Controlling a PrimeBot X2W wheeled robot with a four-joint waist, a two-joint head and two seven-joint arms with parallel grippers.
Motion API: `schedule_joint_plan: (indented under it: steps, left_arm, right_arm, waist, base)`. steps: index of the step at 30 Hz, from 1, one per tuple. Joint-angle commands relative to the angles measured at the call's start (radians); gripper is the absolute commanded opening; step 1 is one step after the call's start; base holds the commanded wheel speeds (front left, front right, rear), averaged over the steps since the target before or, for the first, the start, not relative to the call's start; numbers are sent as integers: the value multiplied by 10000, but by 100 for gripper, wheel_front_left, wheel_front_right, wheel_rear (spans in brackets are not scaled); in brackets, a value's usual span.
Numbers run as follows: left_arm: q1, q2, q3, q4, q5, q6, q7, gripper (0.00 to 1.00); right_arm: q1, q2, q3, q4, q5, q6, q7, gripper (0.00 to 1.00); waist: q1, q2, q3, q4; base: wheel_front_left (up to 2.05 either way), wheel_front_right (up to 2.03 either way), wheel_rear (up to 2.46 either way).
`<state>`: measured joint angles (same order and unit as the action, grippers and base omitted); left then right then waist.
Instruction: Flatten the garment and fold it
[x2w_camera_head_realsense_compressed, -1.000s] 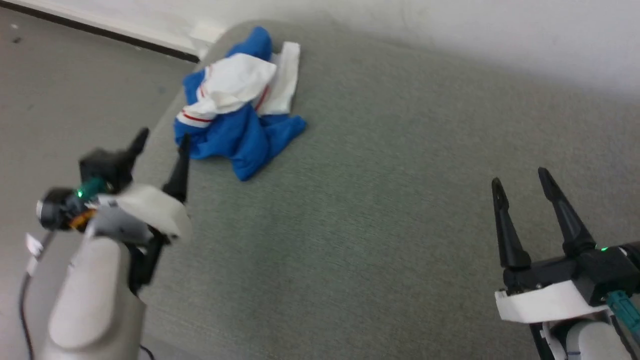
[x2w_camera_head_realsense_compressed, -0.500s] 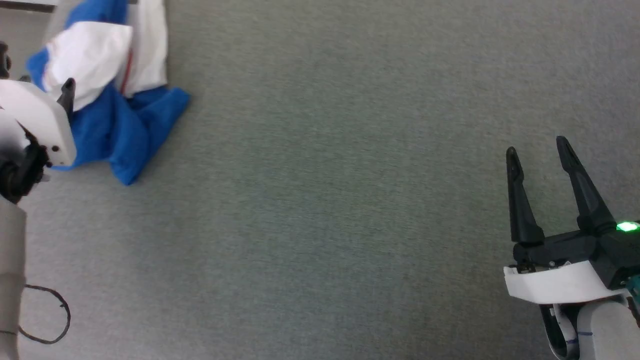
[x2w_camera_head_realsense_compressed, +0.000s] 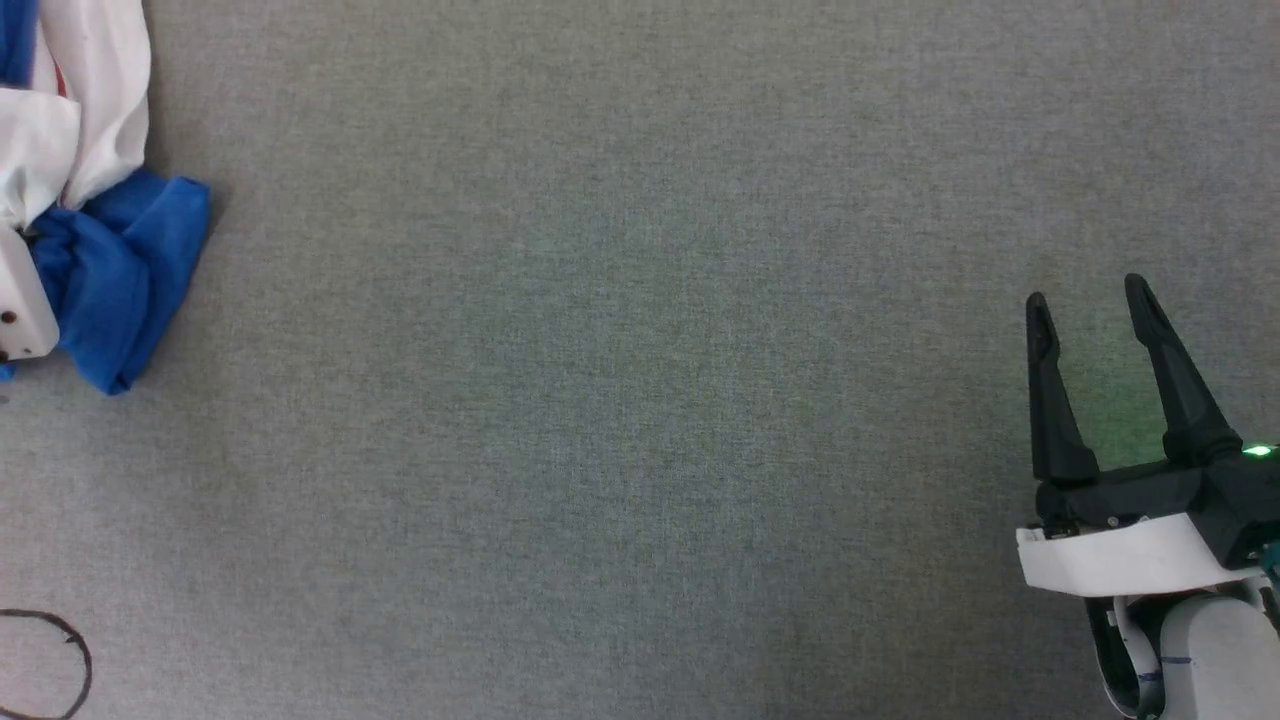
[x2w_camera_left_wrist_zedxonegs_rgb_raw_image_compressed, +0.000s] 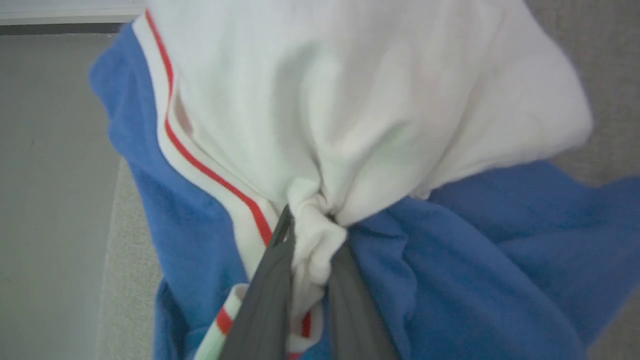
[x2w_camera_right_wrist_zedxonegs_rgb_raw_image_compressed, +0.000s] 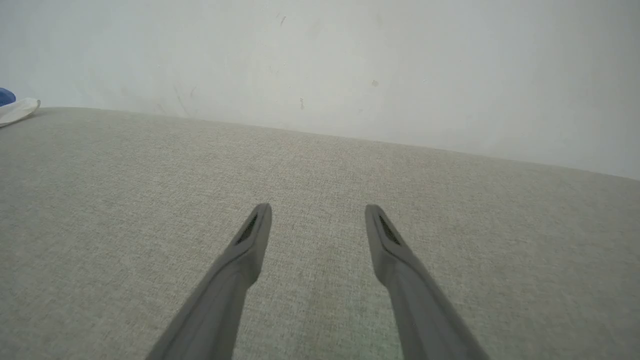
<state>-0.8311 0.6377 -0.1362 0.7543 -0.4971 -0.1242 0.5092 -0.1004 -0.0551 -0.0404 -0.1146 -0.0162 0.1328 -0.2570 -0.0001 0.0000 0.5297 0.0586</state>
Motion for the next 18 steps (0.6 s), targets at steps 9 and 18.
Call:
schedule_joint_plan:
  steps: [9, 18]
  left_arm:
    - [258, -230, 216, 83, -740, -64, -1883, 0]
    - [-273, -341, 348, -1596, -1170, -65, -4448, 0]
  right_arm:
    - [138, 45, -184, 479, 177, -21, -47, 100]
    - [663, 47, -482, 848, 531, -21, -47, 100]
  waist:
    - [1, 0, -1922, 398]
    - [1, 0, -3810, 457]
  base:
    - [0, 0, 0]
    - [0, 0, 0]
